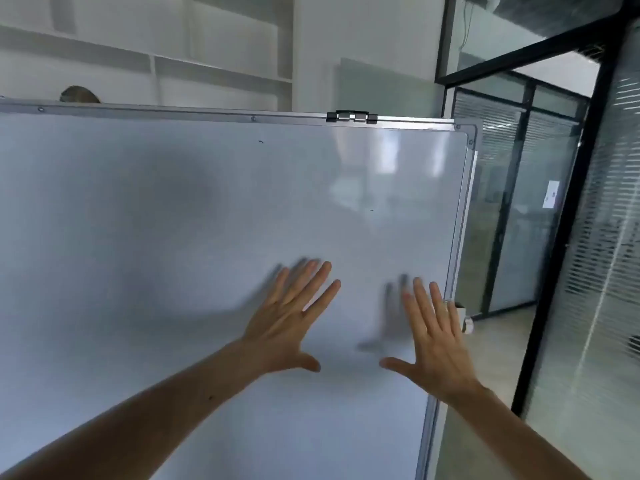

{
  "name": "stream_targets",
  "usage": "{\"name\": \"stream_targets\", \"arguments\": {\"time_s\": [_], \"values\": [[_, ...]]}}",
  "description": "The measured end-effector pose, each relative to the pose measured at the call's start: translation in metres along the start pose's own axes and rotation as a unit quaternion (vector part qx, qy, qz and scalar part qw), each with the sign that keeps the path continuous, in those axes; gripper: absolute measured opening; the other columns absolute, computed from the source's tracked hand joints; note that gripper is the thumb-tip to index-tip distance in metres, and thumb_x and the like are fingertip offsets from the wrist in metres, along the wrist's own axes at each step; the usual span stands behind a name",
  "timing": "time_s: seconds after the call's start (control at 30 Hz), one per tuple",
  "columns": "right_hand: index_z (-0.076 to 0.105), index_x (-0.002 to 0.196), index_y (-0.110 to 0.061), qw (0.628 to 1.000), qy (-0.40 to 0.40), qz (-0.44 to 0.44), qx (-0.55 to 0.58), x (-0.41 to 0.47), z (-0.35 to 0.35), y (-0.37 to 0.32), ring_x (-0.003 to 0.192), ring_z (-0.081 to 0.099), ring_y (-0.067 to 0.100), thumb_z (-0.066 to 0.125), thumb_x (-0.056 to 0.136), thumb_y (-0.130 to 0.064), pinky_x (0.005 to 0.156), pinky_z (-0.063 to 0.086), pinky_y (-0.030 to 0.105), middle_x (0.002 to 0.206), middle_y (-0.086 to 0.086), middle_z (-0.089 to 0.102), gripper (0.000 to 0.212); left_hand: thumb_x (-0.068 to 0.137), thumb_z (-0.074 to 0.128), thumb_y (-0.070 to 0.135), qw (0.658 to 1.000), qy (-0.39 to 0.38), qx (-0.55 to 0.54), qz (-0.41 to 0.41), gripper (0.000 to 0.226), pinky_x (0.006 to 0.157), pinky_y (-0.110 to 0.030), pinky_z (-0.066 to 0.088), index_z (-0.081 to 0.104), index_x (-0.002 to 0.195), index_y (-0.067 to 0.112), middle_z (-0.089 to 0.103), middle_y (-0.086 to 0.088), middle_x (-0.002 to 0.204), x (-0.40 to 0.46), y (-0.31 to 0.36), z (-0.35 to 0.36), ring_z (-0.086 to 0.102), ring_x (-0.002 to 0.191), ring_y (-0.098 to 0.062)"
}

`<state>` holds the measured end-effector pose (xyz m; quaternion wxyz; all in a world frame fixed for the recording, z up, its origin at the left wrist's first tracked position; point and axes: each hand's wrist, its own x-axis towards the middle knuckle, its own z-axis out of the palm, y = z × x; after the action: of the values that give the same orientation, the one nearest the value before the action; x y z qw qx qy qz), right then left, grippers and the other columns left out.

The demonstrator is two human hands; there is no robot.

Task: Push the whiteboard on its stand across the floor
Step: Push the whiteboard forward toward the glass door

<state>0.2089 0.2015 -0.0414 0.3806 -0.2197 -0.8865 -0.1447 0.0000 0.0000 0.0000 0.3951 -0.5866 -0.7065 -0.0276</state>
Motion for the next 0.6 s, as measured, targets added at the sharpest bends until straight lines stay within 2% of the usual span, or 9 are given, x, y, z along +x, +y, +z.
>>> {"name": "stream_targets", "arguments": {"time_s": [0.07, 0.13, 0.2, 0.37, 0.5, 0.6], "values": [[0.006, 0.159, -0.016, 0.997, -0.073, -0.014, -0.039, -0.003, 0.014, 0.005, 0.154, -0.002, 0.033, 0.069, 0.054, -0.084, 0.118, 0.018, 0.06, 0.168, 0.01, -0.002, 0.14, 0.039, 0.074, 0.085, 0.997, -0.063, 0.026, 0.019, 0.155, 0.119, -0.06, 0.007, 0.004, 0.159, 0.016, 0.003, -0.014, 0.167, 0.003, 0.013, 0.013, -0.001, 0.153, -0.037], [0.009, 0.159, -0.017, 0.989, -0.117, -0.039, -0.075, -0.007, 0.027, 0.014, 0.153, 0.001, 0.036, 0.076, 0.042, -0.082, 0.118, 0.013, 0.062, 0.167, 0.014, 0.002, 0.149, 0.039, 0.082, 0.077, 0.99, -0.122, 0.063, 0.026, 0.157, 0.121, -0.059, 0.002, 0.0, 0.159, 0.017, -0.004, -0.013, 0.167, 0.004, 0.029, 0.029, -0.003, 0.153, -0.037], [0.008, 0.159, -0.02, 0.984, -0.135, -0.059, -0.098, -0.011, 0.042, 0.021, 0.152, 0.001, 0.04, 0.08, 0.037, -0.079, 0.118, 0.01, 0.065, 0.167, 0.016, 0.003, 0.153, 0.039, 0.087, 0.07, 0.986, -0.135, 0.092, 0.026, 0.157, 0.12, -0.056, -0.006, 0.0, 0.159, 0.019, -0.008, -0.012, 0.166, 0.006, 0.041, 0.046, -0.002, 0.153, -0.036], [-0.003, 0.158, -0.025, 0.988, -0.114, -0.071, -0.078, -0.007, 0.065, 0.03, 0.152, -0.009, 0.04, 0.086, 0.036, -0.07, 0.114, 0.004, 0.069, 0.166, 0.012, -0.013, 0.157, 0.03, 0.091, 0.064, 0.984, -0.14, 0.113, 0.0, 0.16, 0.117, -0.057, -0.01, 0.007, 0.16, 0.023, -0.003, -0.011, 0.166, 0.014, 0.047, 0.066, 0.008, 0.152, -0.037], [-0.008, 0.157, -0.027, 0.989, -0.115, -0.078, -0.057, 0.007, 0.081, 0.035, 0.151, -0.015, 0.038, 0.09, 0.035, -0.065, 0.115, -0.013, 0.063, 0.166, 0.011, -0.012, 0.161, 0.031, 0.09, 0.065, 0.982, -0.14, 0.124, -0.002, 0.161, 0.117, -0.056, -0.012, 0.003, 0.16, 0.023, -0.008, -0.01, 0.165, 0.022, 0.039, 0.077, 0.004, 0.152, -0.036], [-0.008, 0.157, -0.027, 0.988, -0.122, -0.084, -0.049, 0.024, 0.1, 0.037, 0.151, -0.014, 0.039, 0.089, 0.035, -0.066, 0.115, -0.005, 0.067, 0.166, 0.011, -0.013, 0.161, 0.033, 0.089, 0.065, 0.982, -0.145, 0.118, -0.007, 0.16, 0.117, -0.056, -0.013, 0.002, 0.16, 0.023, -0.009, -0.011, 0.165, 0.031, 0.029, 0.089, 0.002, 0.152, -0.036]]}}
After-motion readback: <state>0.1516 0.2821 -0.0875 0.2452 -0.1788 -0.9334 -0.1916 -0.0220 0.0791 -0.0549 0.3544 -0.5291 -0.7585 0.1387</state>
